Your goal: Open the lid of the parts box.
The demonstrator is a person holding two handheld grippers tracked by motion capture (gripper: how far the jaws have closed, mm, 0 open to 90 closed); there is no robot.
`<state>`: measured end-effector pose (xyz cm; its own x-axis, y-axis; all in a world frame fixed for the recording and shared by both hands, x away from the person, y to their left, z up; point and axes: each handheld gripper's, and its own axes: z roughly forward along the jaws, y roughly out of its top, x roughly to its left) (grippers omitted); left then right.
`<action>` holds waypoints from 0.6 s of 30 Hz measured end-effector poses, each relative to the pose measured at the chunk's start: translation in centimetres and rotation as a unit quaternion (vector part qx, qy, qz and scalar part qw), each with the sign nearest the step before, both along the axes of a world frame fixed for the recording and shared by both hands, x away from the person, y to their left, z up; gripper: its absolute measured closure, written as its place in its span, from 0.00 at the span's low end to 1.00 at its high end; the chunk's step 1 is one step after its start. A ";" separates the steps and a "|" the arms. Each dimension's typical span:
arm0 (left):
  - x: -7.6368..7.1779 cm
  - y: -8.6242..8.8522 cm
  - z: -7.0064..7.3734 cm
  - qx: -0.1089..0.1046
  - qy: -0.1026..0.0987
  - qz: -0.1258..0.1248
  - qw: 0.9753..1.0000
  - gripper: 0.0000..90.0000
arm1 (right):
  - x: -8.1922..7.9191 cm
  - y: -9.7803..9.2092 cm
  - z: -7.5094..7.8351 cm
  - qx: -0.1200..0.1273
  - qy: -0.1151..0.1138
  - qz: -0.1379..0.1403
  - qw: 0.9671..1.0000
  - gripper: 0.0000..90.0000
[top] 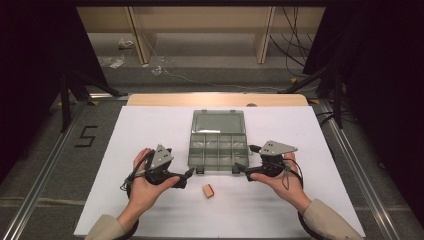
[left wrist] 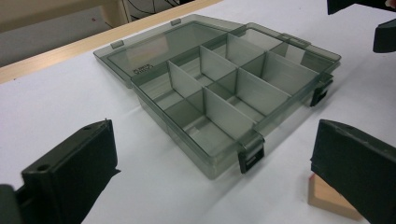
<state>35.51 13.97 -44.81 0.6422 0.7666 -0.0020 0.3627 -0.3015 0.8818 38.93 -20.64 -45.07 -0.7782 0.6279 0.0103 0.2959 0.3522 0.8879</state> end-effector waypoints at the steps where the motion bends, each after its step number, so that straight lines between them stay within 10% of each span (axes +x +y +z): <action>1: -0.3 0.2 0.0 0.000 0.000 0.001 1.000 0.00 | -0.4 0.0 0.0 0.001 0.000 0.003 1.000 0.17; 18: -1.9 1.5 -0.9 0.001 0.000 0.000 1.000 0.00 | -3.4 2.6 -1.1 -0.002 0.019 0.057 0.998 0.18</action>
